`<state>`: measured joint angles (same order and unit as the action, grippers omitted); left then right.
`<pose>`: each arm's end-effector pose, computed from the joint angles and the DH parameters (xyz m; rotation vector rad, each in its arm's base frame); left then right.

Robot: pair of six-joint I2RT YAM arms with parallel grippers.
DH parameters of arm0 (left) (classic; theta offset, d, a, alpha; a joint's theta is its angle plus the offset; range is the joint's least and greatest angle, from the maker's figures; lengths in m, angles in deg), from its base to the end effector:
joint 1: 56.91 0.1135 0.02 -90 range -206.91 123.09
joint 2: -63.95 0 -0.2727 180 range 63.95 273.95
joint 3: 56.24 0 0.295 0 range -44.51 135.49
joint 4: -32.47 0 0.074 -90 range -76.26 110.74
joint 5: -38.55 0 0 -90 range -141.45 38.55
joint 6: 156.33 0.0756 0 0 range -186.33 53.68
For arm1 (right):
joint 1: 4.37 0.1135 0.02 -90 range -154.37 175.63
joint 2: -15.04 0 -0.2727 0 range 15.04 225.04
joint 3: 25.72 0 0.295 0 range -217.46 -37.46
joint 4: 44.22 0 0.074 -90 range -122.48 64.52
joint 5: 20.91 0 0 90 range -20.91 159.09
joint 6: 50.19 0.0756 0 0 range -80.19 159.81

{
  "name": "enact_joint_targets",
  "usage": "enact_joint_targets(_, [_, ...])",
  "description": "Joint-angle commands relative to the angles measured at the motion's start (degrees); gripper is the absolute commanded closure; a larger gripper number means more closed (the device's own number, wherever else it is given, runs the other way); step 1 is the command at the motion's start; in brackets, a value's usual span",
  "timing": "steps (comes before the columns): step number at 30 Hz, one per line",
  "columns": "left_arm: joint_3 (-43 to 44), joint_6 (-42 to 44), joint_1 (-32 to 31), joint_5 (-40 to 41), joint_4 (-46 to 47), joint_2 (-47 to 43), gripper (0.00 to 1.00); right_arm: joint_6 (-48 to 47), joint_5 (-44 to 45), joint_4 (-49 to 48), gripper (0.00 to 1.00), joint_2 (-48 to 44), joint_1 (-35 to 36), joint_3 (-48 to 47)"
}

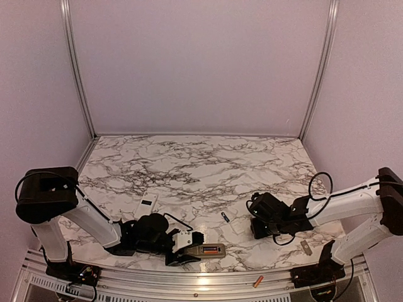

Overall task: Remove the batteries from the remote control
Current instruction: Place the remote control without the battery cover at the corner of the board, then pick up the screwdriver from the center of the board.

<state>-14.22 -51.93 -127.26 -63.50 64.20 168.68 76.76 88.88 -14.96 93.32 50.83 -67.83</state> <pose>0.1033 -0.3363 0.0389 1.5798 1.5366 -0.7891 0.1712 0.2014 0.0744 -0.3147 2.5816 0.0931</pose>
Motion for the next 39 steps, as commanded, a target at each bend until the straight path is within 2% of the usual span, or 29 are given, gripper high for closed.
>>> enact_joint_targets(1, [0.72, 0.80, -0.32, -0.75, -1.37, 1.52, 0.87, -0.56, -2.52, -2.67, 0.65, 1.60, -0.49, 0.61])
enact_joint_targets(8, [0.14, 1.61, -0.30, 0.29, -1.93, 1.15, 0.60, -0.64, -2.01, -1.72, 0.98, 1.23, -0.52, 0.58])
enact_joint_targets(12, [-1.03, 1.68, -0.31, 1.64, 0.19, 0.26, 0.44, -2.07, -1.22, -1.67, 1.00, 0.27, -0.53, 0.09])
enact_joint_targets(16, [-3.61, 1.04, -0.32, 4.38, 5.44, -1.30, 0.03, -3.97, -0.36, -2.01, 1.00, -2.19, -0.53, -0.41])
enact_joint_targets(21, [-4.14, 0.62, -0.32, 10.25, 6.78, -3.41, 0.01, -7.27, 0.72, -2.99, 1.00, -6.13, -0.53, -1.30])
enact_joint_targets(24, [-4.25, -0.18, -0.32, 18.55, 8.28, -5.62, 0.01, -10.13, 0.93, -4.24, 1.00, -7.47, -0.37, -1.74])
enact_joint_targets(27, [-5.46, -0.81, -0.23, 25.72, 13.05, -8.72, 0.01, -12.17, 2.33, -4.77, 1.00, -7.89, 0.45, -2.82])
enact_joint_targets(30, [-5.78, -0.25, 0.18, 27.89, 17.40, -11.14, 0.01, -13.90, 6.43, -5.32, 1.00, -8.05, 2.86, -4.30])
enact_joint_targets(34, [-0.96, -1.70, 2.66, 24.95, 10.10, -14.38, 0.01, -16.77, 12.90, -5.12, 1.00, -7.81, 7.53, -6.21])
enact_joint_targets(39, [-1.46, -7.53, 7.89, 9.62, 8.61, -20.09, 0.02, -19.99, 14.75, -5.25, 1.00, -7.96, 9.74, -7.16])
